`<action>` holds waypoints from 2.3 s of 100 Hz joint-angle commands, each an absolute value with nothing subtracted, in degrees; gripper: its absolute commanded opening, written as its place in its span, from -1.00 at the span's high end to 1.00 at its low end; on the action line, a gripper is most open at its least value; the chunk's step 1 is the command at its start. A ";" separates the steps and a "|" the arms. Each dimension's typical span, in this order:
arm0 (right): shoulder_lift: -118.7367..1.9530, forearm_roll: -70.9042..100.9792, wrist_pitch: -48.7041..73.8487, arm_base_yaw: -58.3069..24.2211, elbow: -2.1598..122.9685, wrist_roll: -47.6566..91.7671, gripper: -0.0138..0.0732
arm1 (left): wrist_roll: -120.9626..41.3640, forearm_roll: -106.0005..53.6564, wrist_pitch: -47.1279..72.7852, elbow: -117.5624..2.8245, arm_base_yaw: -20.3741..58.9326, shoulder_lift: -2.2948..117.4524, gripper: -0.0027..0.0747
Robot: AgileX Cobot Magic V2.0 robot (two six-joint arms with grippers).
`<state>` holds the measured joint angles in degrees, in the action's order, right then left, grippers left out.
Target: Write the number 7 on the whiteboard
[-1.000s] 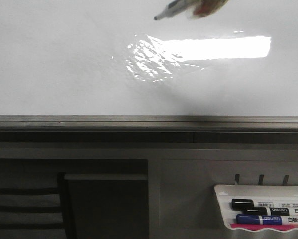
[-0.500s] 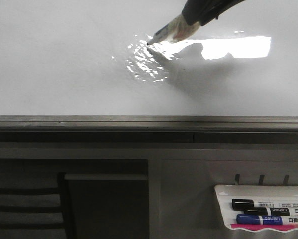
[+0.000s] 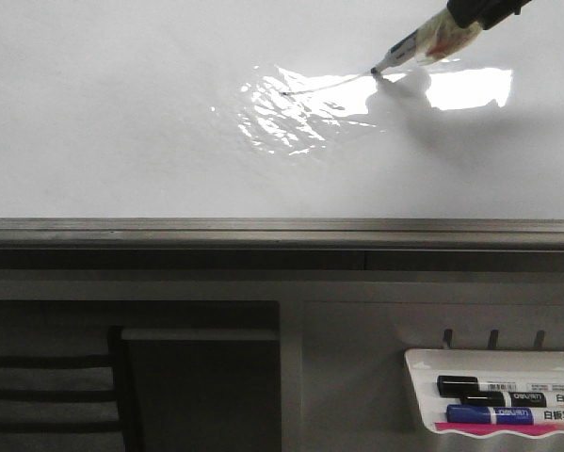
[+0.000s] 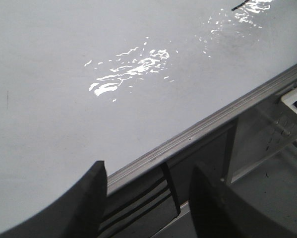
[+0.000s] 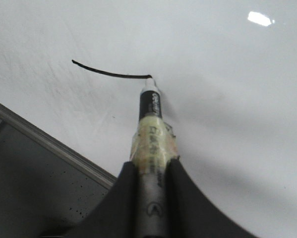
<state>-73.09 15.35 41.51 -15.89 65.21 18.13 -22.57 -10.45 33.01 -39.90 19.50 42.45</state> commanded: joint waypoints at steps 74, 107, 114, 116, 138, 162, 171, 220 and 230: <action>-67.37 18.45 42.44 -31.23 62.19 35.10 0.83 | -30.82 -15.61 34.12 -51.26 34.86 53.32 0.04; -62.18 18.45 49.60 -34.75 62.22 53.88 0.83 | -41.65 -14.77 31.07 -59.70 50.81 68.84 0.04; -62.18 18.45 50.72 -34.75 62.22 54.53 0.83 | -41.65 -14.63 29.98 -60.63 51.74 71.22 0.04; -62.18 18.45 50.73 -34.75 62.22 54.53 0.83 | -41.65 -14.63 29.75 -60.84 51.80 71.64 0.04; -62.18 18.63 50.73 -34.75 62.22 54.53 0.83 | -42.95 -14.63 28.18 -62.57 53.12 76.56 0.04; -62.18 18.75 50.96 -34.75 62.22 54.53 0.83 | -43.16 -15.09 28.11 -62.57 53.12 77.16 0.08; -62.18 19.76 51.69 -34.75 62.22 54.53 0.83 | -43.16 -15.09 28.60 -62.57 53.12 77.16 0.26; -63.08 23.58 51.57 -34.75 62.22 54.53 0.62 | -43.16 -15.09 28.60 -62.57 53.12 77.16 0.96; -63.08 23.48 51.69 -34.58 62.22 54.43 0.21 | -43.16 -15.09 28.71 -62.57 53.02 77.16 0.98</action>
